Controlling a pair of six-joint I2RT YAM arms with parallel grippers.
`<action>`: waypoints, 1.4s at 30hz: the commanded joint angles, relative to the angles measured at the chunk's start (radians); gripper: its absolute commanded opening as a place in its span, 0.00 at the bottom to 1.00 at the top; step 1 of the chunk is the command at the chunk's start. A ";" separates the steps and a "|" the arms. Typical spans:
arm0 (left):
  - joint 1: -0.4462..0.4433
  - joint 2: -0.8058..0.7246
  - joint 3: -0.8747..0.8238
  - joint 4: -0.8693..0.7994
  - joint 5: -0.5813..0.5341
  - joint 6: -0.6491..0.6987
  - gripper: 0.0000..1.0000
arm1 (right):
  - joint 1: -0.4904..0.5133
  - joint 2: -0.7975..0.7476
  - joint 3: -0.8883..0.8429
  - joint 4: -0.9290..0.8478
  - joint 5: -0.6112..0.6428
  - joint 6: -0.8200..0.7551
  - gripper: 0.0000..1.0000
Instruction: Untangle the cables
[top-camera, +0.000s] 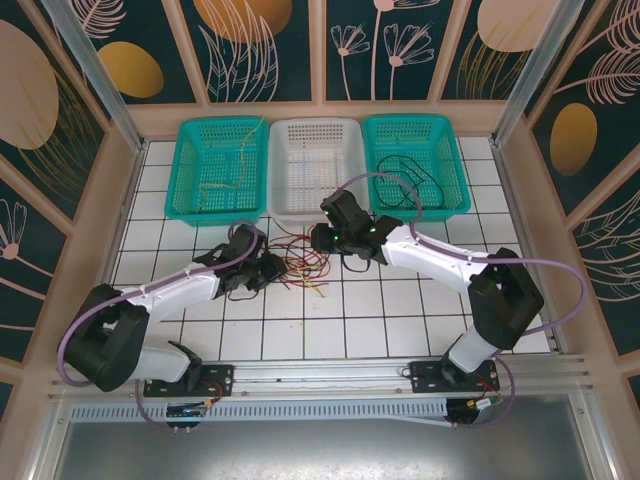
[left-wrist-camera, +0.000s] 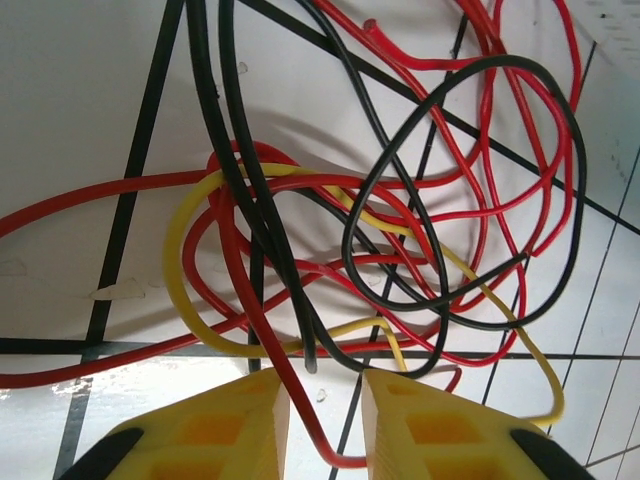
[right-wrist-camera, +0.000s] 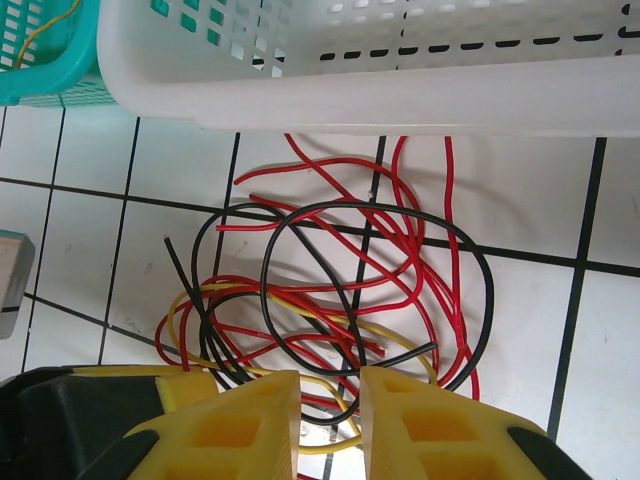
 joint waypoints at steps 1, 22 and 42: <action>-0.004 0.010 0.002 0.015 -0.023 -0.035 0.22 | 0.003 -0.035 0.030 -0.018 0.022 -0.014 0.22; -0.006 -0.256 0.323 -0.224 0.129 0.400 0.00 | 0.003 -0.191 0.064 0.085 -0.040 -0.105 0.35; -0.006 -0.268 0.738 -0.007 0.371 0.408 0.00 | -0.029 -0.289 -0.005 0.268 -0.240 -0.104 0.66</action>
